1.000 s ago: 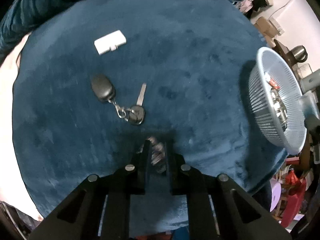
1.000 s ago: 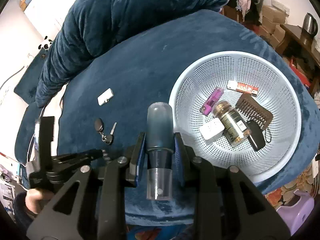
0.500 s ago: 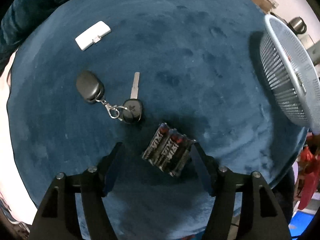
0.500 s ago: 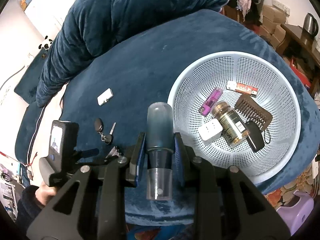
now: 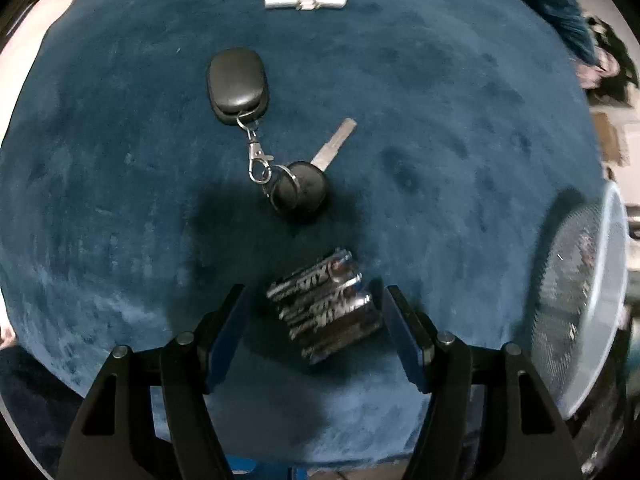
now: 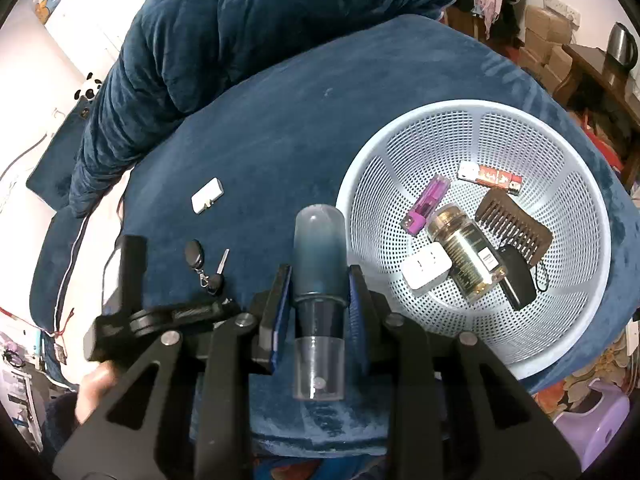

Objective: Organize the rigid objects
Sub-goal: 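Carry the battery pack and bottle over the basket with both tools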

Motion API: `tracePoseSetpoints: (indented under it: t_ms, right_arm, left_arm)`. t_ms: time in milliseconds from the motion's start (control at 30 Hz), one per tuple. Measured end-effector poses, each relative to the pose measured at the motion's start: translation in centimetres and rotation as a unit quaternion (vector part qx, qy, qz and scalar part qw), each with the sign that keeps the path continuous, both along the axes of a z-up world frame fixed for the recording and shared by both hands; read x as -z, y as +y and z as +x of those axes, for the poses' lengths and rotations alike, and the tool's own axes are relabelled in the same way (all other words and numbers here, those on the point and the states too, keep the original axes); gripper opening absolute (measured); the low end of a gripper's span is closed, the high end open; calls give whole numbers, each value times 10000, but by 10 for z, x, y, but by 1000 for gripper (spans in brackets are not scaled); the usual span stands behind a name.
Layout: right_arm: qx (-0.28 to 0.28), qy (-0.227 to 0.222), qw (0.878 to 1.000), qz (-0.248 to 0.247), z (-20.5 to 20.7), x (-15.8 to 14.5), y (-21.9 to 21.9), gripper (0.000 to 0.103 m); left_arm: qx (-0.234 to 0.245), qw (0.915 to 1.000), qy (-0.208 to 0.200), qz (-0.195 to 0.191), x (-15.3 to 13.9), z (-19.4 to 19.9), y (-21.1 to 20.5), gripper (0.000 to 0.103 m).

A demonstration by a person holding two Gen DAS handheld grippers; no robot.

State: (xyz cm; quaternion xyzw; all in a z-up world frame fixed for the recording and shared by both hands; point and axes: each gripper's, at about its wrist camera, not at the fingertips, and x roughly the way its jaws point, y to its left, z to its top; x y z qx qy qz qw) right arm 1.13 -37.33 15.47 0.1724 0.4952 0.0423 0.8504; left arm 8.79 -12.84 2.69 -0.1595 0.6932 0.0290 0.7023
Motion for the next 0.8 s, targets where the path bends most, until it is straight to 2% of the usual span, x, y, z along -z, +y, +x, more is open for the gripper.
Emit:
tracePoseSetpoints:
  t_ms: [100,133,267,400,600,800]
  right_arm:
    - [-3,18,10000,3,-1,1,-1,28]
    - [-2,31,10000,13,-1,2,-2,28]
    - [17,1,10000,41,-2,1,-6,28]
    - [87,-31,9999,58,-3,0,-10,28]
    - [231,-58,9997,24,-7,-3,-20,28]
    - [432,-98,9990,-24,-12,-8,-36,28]
  left_arm:
    - [-173,9997,152,57,16,5,-5,68]
    - [-109,9998,129,113,18,5,-7,61]
    - [557,9982,-196,135,11,-2,-15,58]
    - [958,9932,-619,240,-13,-20,-11,58]
    - [1128,9858,-1239,117,-61,-37,-7,58]
    - [1429,9741,-1755,-1,-110,-32,-27,58]
